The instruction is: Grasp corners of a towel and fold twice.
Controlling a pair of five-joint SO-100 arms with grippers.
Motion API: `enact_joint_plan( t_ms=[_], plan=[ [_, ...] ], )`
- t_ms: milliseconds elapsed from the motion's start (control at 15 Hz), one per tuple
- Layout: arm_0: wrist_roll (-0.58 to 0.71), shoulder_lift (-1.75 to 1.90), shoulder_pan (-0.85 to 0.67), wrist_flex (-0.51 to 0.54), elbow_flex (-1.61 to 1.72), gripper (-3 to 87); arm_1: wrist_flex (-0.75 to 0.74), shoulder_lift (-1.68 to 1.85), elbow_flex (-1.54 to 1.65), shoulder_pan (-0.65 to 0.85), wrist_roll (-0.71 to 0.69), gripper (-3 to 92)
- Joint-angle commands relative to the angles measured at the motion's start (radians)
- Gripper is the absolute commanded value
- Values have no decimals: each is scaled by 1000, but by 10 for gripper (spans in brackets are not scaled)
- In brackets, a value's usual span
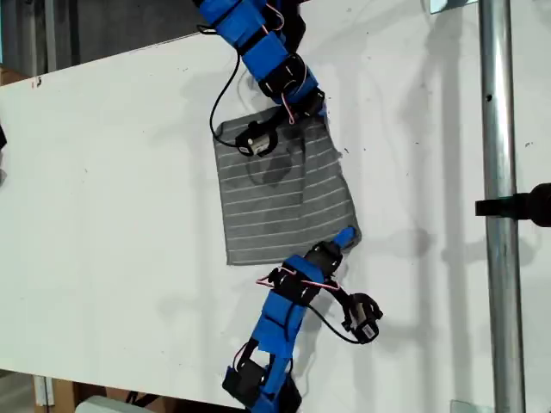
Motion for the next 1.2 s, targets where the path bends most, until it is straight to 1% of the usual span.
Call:
enact_joint_plan(
  t_ms=[0,133,333,467,600,667,733,800,867,933,1000,1133],
  plan=[
    [-6,-60,-26,-26,-67,341,2,43,-37,-2,-15,-2],
    [9,-120,-44,-58,-74,327,2,44,-37,-6,-14,-2],
    [-41,-166,-43,-54,-78,327,-38,46,-51,11,-18,-2],
    [-61,-146,-31,-32,-86,330,-58,20,-60,21,-28,-2],
    [-58,-156,-28,-37,-89,318,-67,9,-66,23,-29,-2],
    [-75,-192,-28,-37,-89,298,-64,9,-83,23,-34,-2],
    [-107,-238,-28,-15,-89,274,-57,9,-107,23,-41,-2],
    [-124,-264,-25,14,-101,198,-46,9,-135,23,-52,-2],
    [-137,-265,-28,32,-100,91,-23,5,-163,29,-61,-2],
    [-132,-264,-29,48,-100,21,-6,5,-187,35,-71,-2],
    [-118,-244,-26,58,-100,-15,5,3,-210,40,-80,-2],
    [-87,-178,-15,75,-100,-31,32,0,-247,43,-89,-2]
  ],
)
